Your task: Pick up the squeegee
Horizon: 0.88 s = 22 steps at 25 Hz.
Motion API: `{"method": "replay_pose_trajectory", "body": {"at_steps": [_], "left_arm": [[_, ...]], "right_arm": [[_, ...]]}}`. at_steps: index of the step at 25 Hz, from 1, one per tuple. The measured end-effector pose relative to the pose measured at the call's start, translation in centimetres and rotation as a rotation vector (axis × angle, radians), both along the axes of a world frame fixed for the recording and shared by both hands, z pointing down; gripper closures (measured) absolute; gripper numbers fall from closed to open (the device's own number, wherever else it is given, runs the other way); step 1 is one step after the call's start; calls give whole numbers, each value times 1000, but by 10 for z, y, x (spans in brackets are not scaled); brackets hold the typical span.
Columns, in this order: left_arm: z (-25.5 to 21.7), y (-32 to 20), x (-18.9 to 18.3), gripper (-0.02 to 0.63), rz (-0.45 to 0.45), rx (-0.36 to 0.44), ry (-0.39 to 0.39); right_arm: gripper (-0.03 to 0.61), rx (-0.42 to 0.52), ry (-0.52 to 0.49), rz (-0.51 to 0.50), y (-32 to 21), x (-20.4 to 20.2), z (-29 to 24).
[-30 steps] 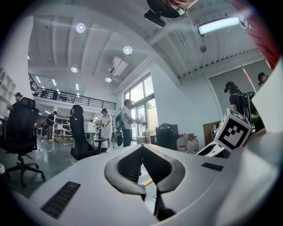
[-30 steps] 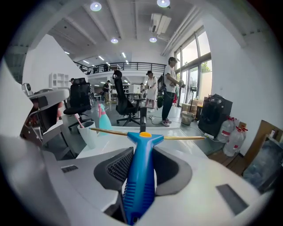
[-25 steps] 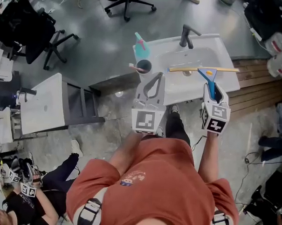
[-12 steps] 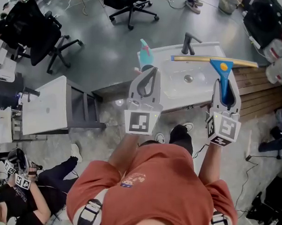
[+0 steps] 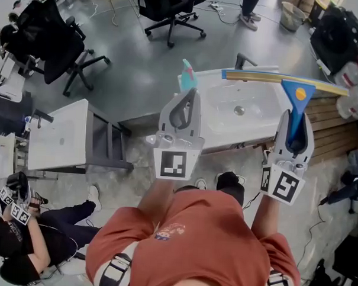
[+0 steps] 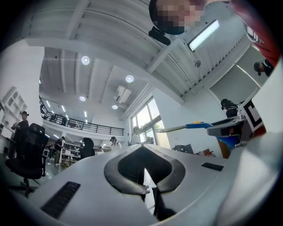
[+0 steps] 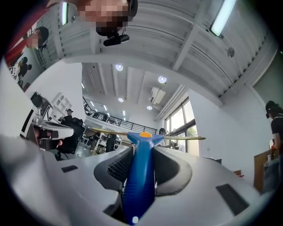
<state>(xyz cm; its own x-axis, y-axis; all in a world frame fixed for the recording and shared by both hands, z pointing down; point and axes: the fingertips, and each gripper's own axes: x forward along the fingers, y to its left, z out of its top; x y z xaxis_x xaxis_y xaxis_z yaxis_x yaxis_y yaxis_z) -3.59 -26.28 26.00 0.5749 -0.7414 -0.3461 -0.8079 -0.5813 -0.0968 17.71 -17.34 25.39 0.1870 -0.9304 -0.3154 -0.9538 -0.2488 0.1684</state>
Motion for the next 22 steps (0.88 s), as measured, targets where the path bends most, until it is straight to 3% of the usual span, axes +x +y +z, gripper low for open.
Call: {"method": "replay_pose_trajectory", "body": {"at_steps": [22], "left_arm": [[12,-7,-1,597,-12,-24,12]], "right_arm": [[433,-20,0,-6,-4,4,11]]}}
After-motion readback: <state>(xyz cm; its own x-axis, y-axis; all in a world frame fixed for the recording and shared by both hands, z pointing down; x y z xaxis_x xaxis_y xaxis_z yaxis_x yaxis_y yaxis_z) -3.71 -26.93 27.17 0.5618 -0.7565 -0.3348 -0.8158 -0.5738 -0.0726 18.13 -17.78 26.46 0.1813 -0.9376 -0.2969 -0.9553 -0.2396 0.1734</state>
